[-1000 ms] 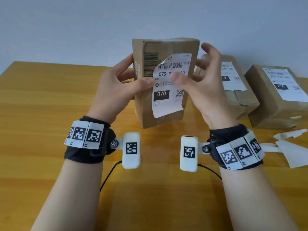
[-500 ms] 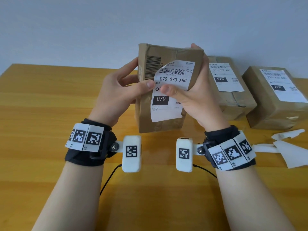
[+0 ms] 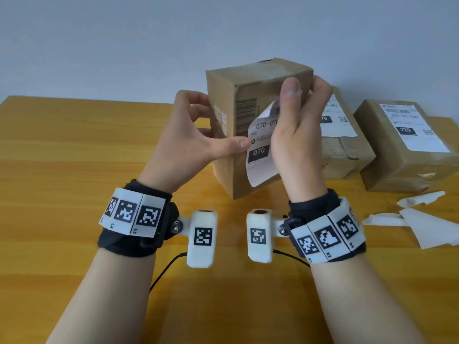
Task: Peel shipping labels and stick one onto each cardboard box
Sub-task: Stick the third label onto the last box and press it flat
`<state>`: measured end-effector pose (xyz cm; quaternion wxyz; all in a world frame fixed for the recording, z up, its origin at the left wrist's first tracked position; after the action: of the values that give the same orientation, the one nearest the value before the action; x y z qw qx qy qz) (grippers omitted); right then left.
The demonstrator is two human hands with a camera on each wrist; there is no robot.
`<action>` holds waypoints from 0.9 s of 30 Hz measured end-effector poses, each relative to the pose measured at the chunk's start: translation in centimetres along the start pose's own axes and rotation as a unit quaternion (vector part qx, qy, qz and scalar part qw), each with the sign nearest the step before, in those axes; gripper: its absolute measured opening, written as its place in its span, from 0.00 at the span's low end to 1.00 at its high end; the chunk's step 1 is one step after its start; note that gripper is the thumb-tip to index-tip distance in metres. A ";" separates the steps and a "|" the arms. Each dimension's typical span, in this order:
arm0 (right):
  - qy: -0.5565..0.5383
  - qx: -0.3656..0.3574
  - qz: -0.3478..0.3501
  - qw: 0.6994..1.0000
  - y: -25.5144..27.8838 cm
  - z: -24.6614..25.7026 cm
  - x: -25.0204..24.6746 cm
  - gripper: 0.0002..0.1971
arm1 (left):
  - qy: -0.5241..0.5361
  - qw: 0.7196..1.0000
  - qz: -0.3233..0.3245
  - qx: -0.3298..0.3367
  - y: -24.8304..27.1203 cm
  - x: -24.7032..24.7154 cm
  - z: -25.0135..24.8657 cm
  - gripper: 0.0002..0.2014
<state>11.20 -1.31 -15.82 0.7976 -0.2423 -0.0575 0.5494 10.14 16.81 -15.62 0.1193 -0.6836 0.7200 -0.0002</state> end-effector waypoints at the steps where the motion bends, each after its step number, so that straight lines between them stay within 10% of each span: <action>1: -0.004 -0.011 -0.010 1.000 0.1 -0.1 0.2 0.34 | -0.013 1.000 0.004 0.006 0.1 0.3 -0.1 0.47; 27: -0.059 -0.038 -0.180 0.981 -0.6 2.0 -2.1 0.11 | -0.087 0.986 0.017 0.139 1.3 2.0 -2.1 0.42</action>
<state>10.22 -2.71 -13.45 0.8688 -0.2250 -0.1681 0.4078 8.42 14.60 -14.10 0.2753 -0.6451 0.7117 -0.0383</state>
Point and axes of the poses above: each hand's wrist, its own y-axis away from the middle knuckle, its own x-axis out of the palm, z = x × y, the point moved 1 cm from there along -y, towards the middle knuckle, and after that the axes turned 2 degrees about y, right-handed, at the moved point
